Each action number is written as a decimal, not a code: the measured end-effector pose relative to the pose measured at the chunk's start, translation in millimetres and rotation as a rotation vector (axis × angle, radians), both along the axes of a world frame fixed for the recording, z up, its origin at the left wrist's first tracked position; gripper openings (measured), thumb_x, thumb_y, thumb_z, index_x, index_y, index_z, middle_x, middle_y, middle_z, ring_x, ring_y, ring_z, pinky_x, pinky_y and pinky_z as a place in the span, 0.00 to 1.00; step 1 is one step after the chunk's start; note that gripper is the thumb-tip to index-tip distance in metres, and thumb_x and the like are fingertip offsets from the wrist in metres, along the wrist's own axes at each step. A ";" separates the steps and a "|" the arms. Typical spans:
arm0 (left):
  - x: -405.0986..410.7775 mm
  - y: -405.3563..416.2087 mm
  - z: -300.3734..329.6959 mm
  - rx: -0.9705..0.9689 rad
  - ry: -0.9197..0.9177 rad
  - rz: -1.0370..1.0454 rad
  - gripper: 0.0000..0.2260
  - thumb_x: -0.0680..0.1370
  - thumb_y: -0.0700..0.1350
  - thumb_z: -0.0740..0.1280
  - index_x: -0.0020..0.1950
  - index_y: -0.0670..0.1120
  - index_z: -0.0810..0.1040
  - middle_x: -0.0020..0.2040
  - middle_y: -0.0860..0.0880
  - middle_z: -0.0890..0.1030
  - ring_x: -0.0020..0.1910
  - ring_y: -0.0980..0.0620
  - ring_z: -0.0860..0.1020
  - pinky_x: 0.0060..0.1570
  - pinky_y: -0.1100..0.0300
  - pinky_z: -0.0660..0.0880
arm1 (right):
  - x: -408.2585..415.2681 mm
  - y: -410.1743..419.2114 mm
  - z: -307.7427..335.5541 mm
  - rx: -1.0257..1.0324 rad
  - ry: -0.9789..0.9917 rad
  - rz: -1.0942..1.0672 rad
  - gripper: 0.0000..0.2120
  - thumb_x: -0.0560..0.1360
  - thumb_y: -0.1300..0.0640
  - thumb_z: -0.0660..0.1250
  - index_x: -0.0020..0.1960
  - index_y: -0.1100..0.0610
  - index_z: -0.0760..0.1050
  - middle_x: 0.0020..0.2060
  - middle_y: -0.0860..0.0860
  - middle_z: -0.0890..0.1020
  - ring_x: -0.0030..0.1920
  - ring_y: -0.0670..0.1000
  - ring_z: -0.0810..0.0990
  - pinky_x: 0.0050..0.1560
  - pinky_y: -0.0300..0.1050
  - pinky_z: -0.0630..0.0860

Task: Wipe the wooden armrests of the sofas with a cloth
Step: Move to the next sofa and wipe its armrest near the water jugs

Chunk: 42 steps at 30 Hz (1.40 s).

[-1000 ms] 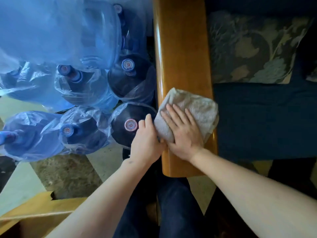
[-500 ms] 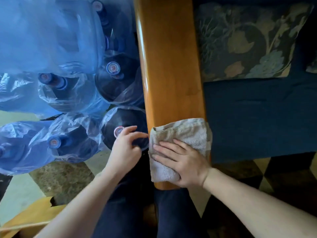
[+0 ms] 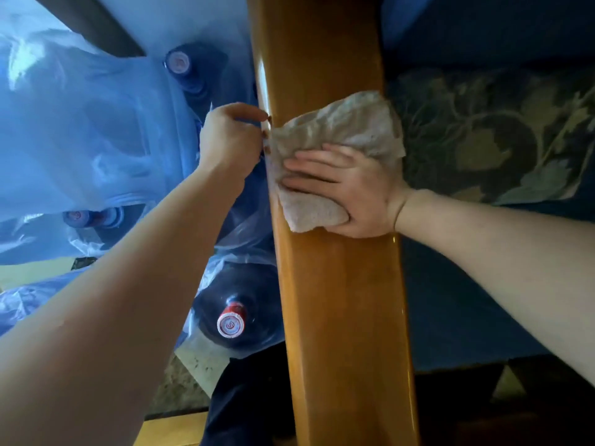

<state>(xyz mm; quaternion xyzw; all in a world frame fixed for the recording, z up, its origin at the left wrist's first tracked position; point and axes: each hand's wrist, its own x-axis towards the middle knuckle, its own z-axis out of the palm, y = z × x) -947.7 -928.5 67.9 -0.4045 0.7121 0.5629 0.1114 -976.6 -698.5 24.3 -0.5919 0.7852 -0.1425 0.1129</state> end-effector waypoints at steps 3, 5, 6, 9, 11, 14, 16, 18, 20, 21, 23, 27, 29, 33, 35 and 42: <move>-15.3 -9.3 -1.4 0.087 -0.061 -0.149 0.19 0.73 0.34 0.69 0.55 0.56 0.81 0.42 0.46 0.87 0.43 0.42 0.86 0.46 0.46 0.84 | -64.4 -23.9 -2.1 0.005 0.051 -0.090 0.36 0.77 0.39 0.63 0.82 0.50 0.64 0.82 0.53 0.66 0.81 0.56 0.63 0.81 0.58 0.55; -18.7 -10.2 -7.2 0.143 -0.082 -0.238 0.15 0.74 0.37 0.73 0.52 0.57 0.78 0.39 0.49 0.85 0.37 0.50 0.82 0.40 0.52 0.82 | -94.3 -36.6 -1.2 0.017 0.059 -0.109 0.36 0.77 0.39 0.63 0.82 0.49 0.62 0.82 0.52 0.66 0.81 0.56 0.62 0.81 0.57 0.54; -20.3 -10.2 -10.0 0.086 -0.068 -0.283 0.12 0.75 0.40 0.73 0.53 0.55 0.77 0.38 0.53 0.83 0.36 0.54 0.80 0.39 0.54 0.79 | -103.0 -42.3 -1.3 0.023 0.055 -0.108 0.36 0.77 0.39 0.63 0.82 0.49 0.62 0.82 0.52 0.66 0.81 0.55 0.62 0.81 0.55 0.53; -22.2 3.4 -14.9 -0.213 -0.082 -0.459 0.25 0.76 0.46 0.71 0.72 0.47 0.70 0.53 0.49 0.82 0.50 0.49 0.81 0.46 0.55 0.75 | -112.1 -46.8 1.0 0.039 0.021 -0.077 0.36 0.77 0.39 0.65 0.82 0.50 0.64 0.82 0.52 0.66 0.81 0.56 0.62 0.81 0.54 0.51; -18.2 15.1 -16.7 -0.284 -0.119 -0.484 0.35 0.79 0.44 0.67 0.82 0.44 0.53 0.65 0.42 0.76 0.60 0.42 0.77 0.51 0.56 0.71 | -114.5 -45.5 3.0 0.049 0.013 -0.062 0.37 0.76 0.39 0.67 0.82 0.51 0.65 0.81 0.53 0.66 0.82 0.56 0.63 0.81 0.56 0.53; -19.3 18.3 -19.2 -0.314 -0.101 -0.439 0.37 0.79 0.41 0.64 0.84 0.45 0.49 0.69 0.41 0.75 0.63 0.42 0.76 0.52 0.57 0.70 | -121.5 -46.8 5.1 0.049 0.005 -0.048 0.37 0.76 0.40 0.69 0.81 0.51 0.66 0.81 0.53 0.67 0.81 0.56 0.63 0.81 0.57 0.54; -21.6 16.2 -20.2 -0.346 -0.079 -0.413 0.36 0.77 0.41 0.64 0.83 0.45 0.53 0.67 0.42 0.77 0.62 0.42 0.77 0.53 0.55 0.73 | -123.8 -47.8 3.9 0.048 0.000 -0.044 0.37 0.76 0.40 0.68 0.81 0.51 0.66 0.81 0.53 0.67 0.81 0.56 0.63 0.81 0.56 0.53; -22.9 16.7 -18.9 -0.346 -0.067 -0.390 0.34 0.76 0.42 0.65 0.81 0.45 0.58 0.63 0.43 0.79 0.60 0.42 0.78 0.55 0.48 0.77 | -124.7 -49.9 4.1 0.070 0.006 -0.046 0.37 0.76 0.39 0.65 0.82 0.50 0.65 0.82 0.52 0.66 0.82 0.55 0.62 0.81 0.55 0.52; -22.8 17.4 -19.1 -0.302 -0.046 -0.345 0.32 0.77 0.45 0.67 0.80 0.45 0.62 0.62 0.44 0.80 0.60 0.43 0.78 0.57 0.45 0.77 | -125.1 -54.8 8.3 0.108 0.018 -0.057 0.37 0.76 0.38 0.64 0.82 0.50 0.63 0.82 0.51 0.65 0.82 0.55 0.61 0.81 0.54 0.50; -19.9 18.0 -18.2 -0.279 -0.035 -0.321 0.33 0.77 0.48 0.69 0.80 0.45 0.61 0.62 0.44 0.80 0.61 0.43 0.78 0.59 0.45 0.76 | -122.1 -56.7 12.3 0.134 0.029 -0.064 0.38 0.76 0.38 0.64 0.83 0.50 0.62 0.83 0.51 0.64 0.83 0.55 0.60 0.82 0.54 0.49; -17.8 18.9 -16.1 -0.265 -0.020 -0.305 0.34 0.78 0.52 0.70 0.81 0.47 0.61 0.62 0.47 0.80 0.60 0.46 0.78 0.59 0.50 0.75 | -117.6 -60.4 18.7 0.181 0.057 -0.099 0.38 0.77 0.39 0.64 0.83 0.49 0.60 0.84 0.50 0.61 0.83 0.54 0.58 0.82 0.55 0.48; 13.4 31.2 -10.1 -0.304 0.061 -0.211 0.20 0.78 0.55 0.70 0.69 0.51 0.77 0.50 0.50 0.83 0.49 0.48 0.79 0.50 0.52 0.76 | -81.0 -60.6 19.4 0.184 0.095 -0.296 0.37 0.78 0.39 0.59 0.84 0.49 0.57 0.84 0.50 0.59 0.84 0.52 0.55 0.83 0.54 0.48; 45.8 44.2 -12.4 -0.316 0.081 -0.189 0.16 0.77 0.50 0.72 0.65 0.52 0.80 0.50 0.45 0.83 0.51 0.44 0.80 0.50 0.51 0.76 | -45.8 -59.5 15.5 0.177 0.121 -0.416 0.38 0.78 0.37 0.55 0.85 0.50 0.56 0.85 0.50 0.58 0.85 0.52 0.54 0.83 0.54 0.47; 131.2 72.7 -12.2 -0.316 0.084 -0.286 0.25 0.77 0.45 0.72 0.73 0.54 0.74 0.51 0.48 0.77 0.48 0.51 0.75 0.47 0.59 0.72 | 46.7 -33.7 12.1 0.192 0.107 -0.550 0.39 0.79 0.36 0.51 0.85 0.51 0.54 0.85 0.51 0.57 0.85 0.53 0.54 0.84 0.57 0.49; 175.9 89.8 -11.7 -0.303 0.102 -0.338 0.28 0.76 0.43 0.73 0.74 0.54 0.71 0.52 0.49 0.76 0.49 0.52 0.75 0.46 0.62 0.70 | 99.2 -16.9 11.6 0.183 0.098 -0.589 0.38 0.79 0.37 0.51 0.85 0.52 0.55 0.85 0.52 0.58 0.85 0.53 0.54 0.84 0.57 0.49; 355.8 147.5 -6.3 -0.138 0.002 -0.306 0.27 0.77 0.41 0.66 0.76 0.52 0.67 0.59 0.46 0.75 0.57 0.46 0.76 0.56 0.51 0.75 | 324.2 41.3 14.7 0.265 0.030 -0.779 0.40 0.80 0.38 0.57 0.86 0.52 0.52 0.86 0.52 0.54 0.85 0.52 0.50 0.84 0.57 0.48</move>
